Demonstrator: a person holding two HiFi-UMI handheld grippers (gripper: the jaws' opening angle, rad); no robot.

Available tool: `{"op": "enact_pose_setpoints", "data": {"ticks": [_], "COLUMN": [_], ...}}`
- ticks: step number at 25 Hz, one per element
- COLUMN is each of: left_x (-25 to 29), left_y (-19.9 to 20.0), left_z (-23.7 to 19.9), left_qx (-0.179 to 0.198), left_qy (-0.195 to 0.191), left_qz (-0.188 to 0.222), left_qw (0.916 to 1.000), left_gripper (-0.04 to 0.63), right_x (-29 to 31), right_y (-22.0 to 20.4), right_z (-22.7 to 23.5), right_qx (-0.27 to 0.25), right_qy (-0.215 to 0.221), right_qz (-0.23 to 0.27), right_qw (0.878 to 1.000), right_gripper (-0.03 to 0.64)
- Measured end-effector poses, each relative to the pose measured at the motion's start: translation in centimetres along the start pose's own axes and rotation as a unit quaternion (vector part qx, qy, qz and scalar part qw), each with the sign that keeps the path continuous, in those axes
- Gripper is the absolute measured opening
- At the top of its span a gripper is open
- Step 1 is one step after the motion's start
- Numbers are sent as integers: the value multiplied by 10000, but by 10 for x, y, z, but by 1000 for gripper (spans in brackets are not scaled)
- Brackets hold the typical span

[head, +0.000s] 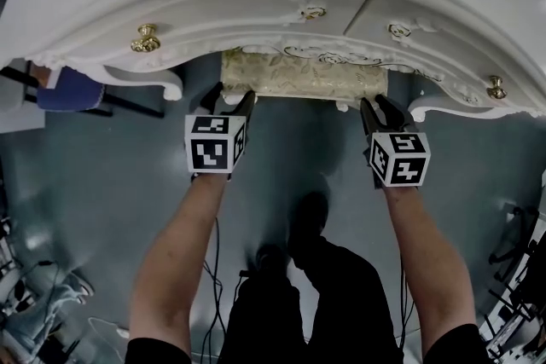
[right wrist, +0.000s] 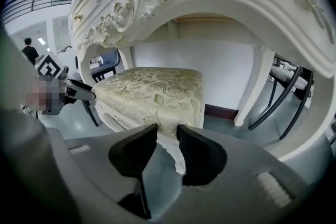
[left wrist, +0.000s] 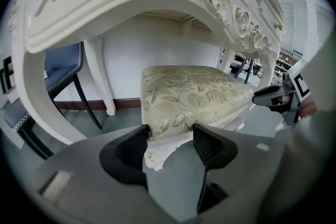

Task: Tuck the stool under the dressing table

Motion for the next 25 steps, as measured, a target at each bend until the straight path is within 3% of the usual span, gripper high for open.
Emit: {"op": "enact_pose_setpoints", "data": {"ticks": [17, 23, 25], "left_x": [28, 32, 26], "left_y": [23, 33, 27], "left_z": [-13, -14, -14], "left_qx": [-97, -279, -352], "left_qy": [79, 188, 200], "left_qz": [350, 342, 281], "left_qw": [9993, 9988, 9988], "left_gripper": [296, 292, 235], "right_x": [25, 33, 28], "right_y": [20, 35, 31], "right_z": [13, 22, 20], "right_qx": [-281, -43, 4], "right_qy": [-76, -154, -186], "right_qz": [235, 313, 257], "right_qw": [9993, 9994, 9995], "right_gripper": [123, 123, 63]}}
Point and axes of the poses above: the fingertips, and each gripper's own axes: x forward along the fingers, z to its right, y out of its top, the point moved 8 cm from there along -x, backward along the fingers, and after that the axes turned 8 degrees about y, right-handed, at the moved point
